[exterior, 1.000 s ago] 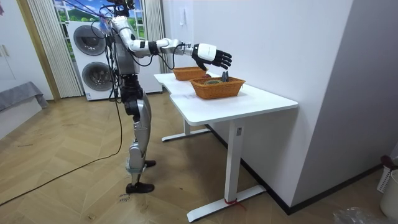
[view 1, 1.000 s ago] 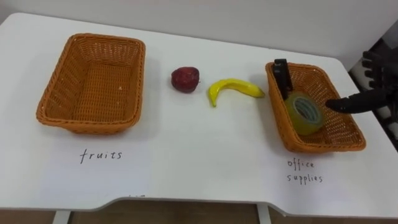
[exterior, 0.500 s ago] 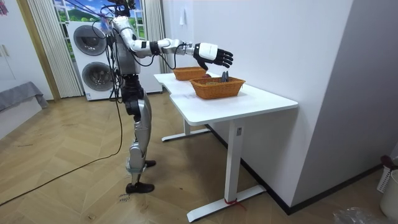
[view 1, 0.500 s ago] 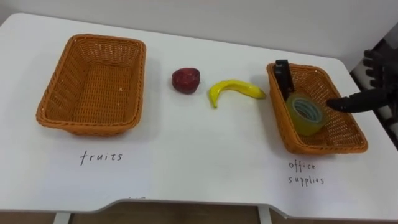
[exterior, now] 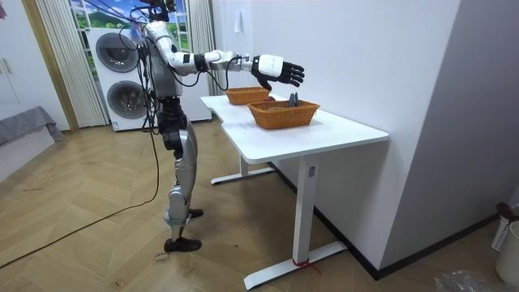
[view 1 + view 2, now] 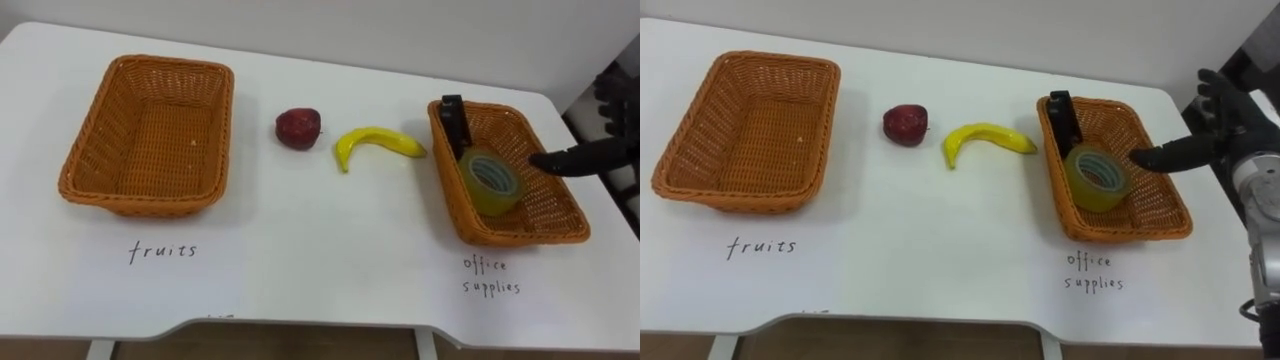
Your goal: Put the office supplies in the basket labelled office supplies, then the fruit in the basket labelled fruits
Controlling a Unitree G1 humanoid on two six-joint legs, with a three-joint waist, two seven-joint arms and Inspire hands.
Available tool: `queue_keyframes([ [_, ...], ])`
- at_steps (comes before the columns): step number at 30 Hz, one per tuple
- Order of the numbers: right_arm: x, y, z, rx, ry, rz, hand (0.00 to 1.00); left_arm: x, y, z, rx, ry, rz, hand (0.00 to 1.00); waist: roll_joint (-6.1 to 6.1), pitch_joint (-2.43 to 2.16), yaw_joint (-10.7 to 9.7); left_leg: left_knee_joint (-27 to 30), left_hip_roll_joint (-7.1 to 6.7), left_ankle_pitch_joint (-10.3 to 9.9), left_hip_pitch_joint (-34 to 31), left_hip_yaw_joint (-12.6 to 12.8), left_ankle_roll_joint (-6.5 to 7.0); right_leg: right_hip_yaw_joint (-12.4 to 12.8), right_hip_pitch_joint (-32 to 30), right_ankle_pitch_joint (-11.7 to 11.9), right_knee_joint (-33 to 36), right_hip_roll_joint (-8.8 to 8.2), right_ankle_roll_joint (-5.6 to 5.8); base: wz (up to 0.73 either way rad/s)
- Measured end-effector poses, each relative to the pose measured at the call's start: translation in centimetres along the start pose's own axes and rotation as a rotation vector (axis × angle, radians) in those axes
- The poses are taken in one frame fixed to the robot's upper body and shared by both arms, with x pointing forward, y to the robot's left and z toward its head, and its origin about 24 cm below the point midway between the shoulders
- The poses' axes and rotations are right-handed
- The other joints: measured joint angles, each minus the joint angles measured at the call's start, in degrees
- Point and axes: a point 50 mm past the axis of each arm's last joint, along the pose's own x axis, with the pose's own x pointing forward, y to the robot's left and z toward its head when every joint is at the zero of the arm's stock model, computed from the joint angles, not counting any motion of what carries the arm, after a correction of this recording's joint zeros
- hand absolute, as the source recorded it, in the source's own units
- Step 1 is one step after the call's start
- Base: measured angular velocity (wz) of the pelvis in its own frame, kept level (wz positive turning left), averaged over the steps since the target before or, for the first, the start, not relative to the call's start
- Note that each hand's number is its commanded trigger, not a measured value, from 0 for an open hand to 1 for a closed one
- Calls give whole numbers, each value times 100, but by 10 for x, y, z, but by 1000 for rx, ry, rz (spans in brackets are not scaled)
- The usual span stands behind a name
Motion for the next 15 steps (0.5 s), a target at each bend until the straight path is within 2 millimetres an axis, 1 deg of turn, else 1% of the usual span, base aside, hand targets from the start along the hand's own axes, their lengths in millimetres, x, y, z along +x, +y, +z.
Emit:
queue_keyframes([
  [2, 1, -1, 5, -9, -15, -7, 0, 0, 0, 1, 0, -1, 0, 0, -1, -1, 1, -1, 0, 0, -5, -3, 0, -9, -3, 0, 0, 0, 0, 0],
  [4, -1, -2, 19, -62, -69, -24, 0, 0, 0, 1, -1, -3, 2, 0, 5, -3, -17, 1, 0, 1, -21, -15, -1, -24, -11, -1, -2, 0, 1, 0],
  [5, -2, -2, 22, -78, -84, -29, 0, 0, 0, 2, 0, -4, 3, 0, 5, -3, -18, 3, 0, 1, -22, -16, -1, -27, -10, -1, -2, 1, 1, 0],
  [7, -6, -3, 39, -128, -153, -47, 0, 0, -1, 3, 2, -8, 3, 0, -1, -7, -11, 3, -1, 1, -50, -20, -1, -34, -20, -1, -4, 0, 1, 0],
  [8, -7, -3, 43, -133, -170, -49, 0, 0, -1, 4, 2, -10, 3, 0, -6, -11, -2, 0, -1, 2, -60, -21, -2, -37, -24, -1, -4, 1, 1, 0],
  [10, -10, -1, 58, -147, -229, -46, 0, 0, -1, 3, 2, -10, 1, 0, -38, -33, 8, -4, -1, 2, -53, -20, -2, -37, -25, -1, -5, 1, 1, 0],
  [11, -11, 0, 63, -155, -246, -46, 0, 0, -2, 3, 1, -10, 0, 0, -44, -38, 13, -5, -1, 2, -51, -20, -2, -37, -29, -1, -5, 0, 1, 0],
  [13, -11, 3, 84, -180, -316, -47, 0, 0, -2, 3, 1, -9, -4, 0, -59, -47, 8, -1, -1, 3, -47, -22, -1, -38, -27, 0, -6, 0, 1, 0],
  [15, -12, 4, 94, -178, -349, -47, 0, 0, -2, 4, 1, -11, -6, 0, -71, -47, 17, 1, -2, 3, -31, -45, -1, -58, 3, 0, -9, 0, 1, 6],
])
